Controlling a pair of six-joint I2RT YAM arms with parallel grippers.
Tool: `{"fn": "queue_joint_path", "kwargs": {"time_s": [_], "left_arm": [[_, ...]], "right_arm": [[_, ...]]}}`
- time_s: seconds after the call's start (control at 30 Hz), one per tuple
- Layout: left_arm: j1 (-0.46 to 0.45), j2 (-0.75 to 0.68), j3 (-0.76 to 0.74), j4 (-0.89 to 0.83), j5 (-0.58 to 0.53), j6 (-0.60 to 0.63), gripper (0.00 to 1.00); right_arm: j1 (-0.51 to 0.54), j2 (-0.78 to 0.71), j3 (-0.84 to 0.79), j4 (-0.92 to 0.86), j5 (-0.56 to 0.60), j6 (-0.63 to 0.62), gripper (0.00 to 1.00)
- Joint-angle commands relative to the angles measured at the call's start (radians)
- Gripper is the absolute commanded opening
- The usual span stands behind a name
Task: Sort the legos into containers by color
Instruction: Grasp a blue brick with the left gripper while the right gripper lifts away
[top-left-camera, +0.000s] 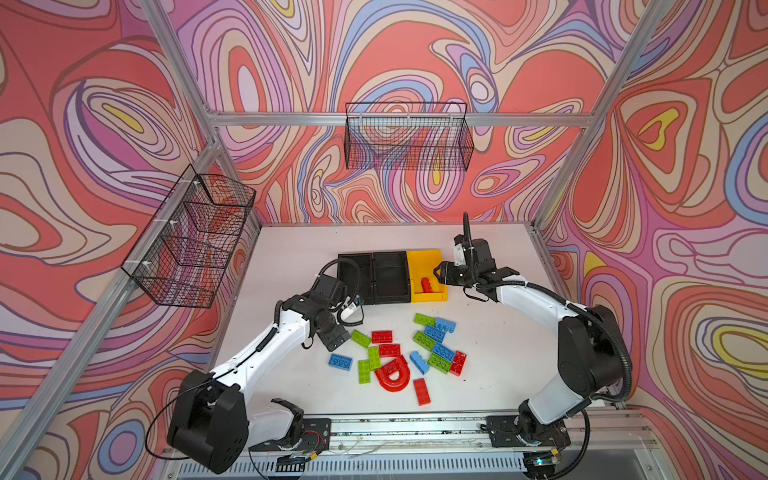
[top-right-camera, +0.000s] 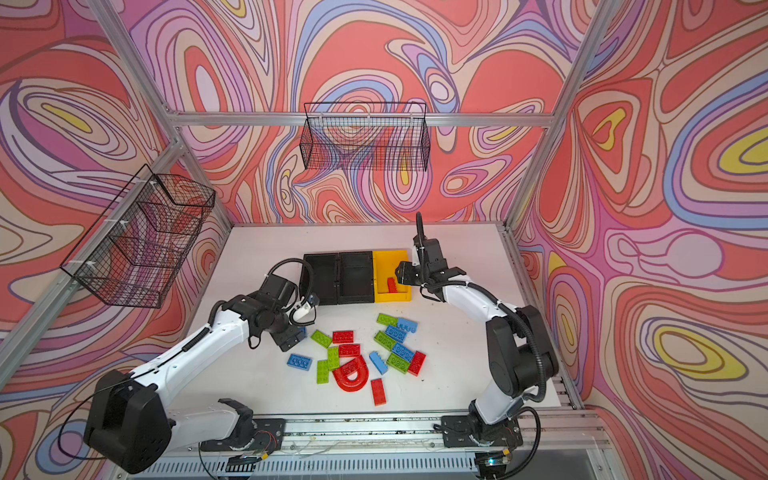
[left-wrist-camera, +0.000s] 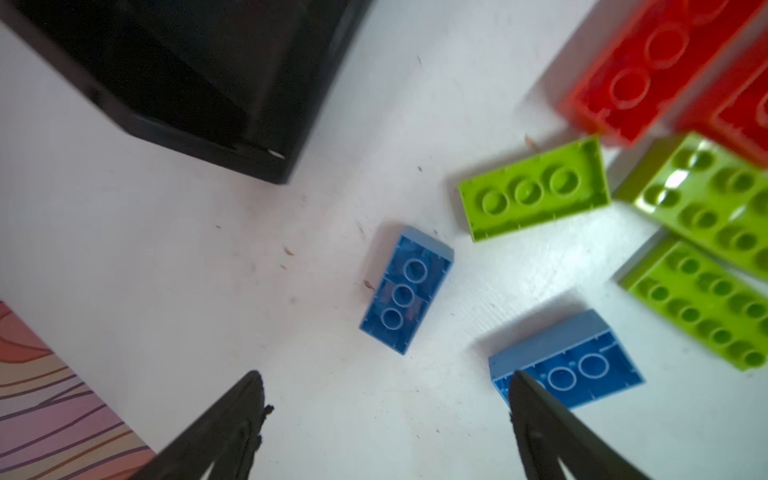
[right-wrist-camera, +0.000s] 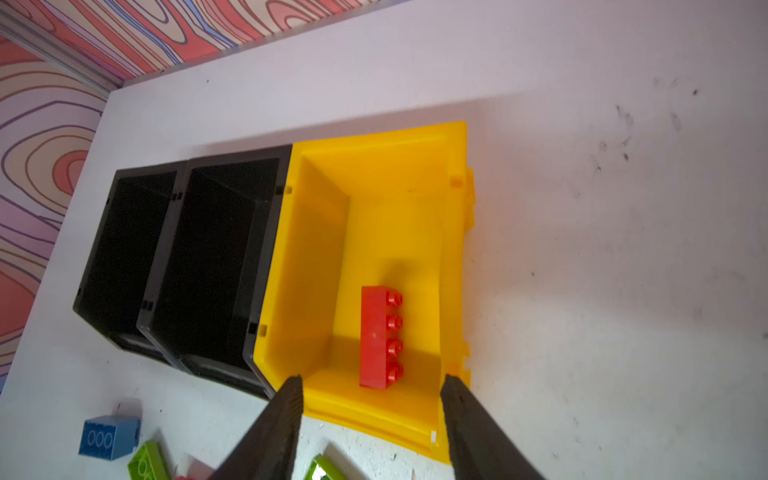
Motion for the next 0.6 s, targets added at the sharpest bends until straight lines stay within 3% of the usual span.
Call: {"fn": "queue_joint_path", "kwargs": {"time_s": [0.0,0.3,0.57], "left_arm": [[-0.005,0.038,0.005,0.054,-0.027,0.090,0.95],[0.009,0.168,0.009,0.154,-0.055,0.113,0.96],[0.021,0.216,-0.034,0.221,-0.073,0.129,0.85]], "right_arm": [[-0.023,-0.117,-0.073,0.015,0.031,0.017,0.61],[-0.098,-0.297,-0.196,-0.034,0.052,0.043,0.63],[-0.107,-0.362,-0.208,-0.041,0.025,0.073,0.60]]}}
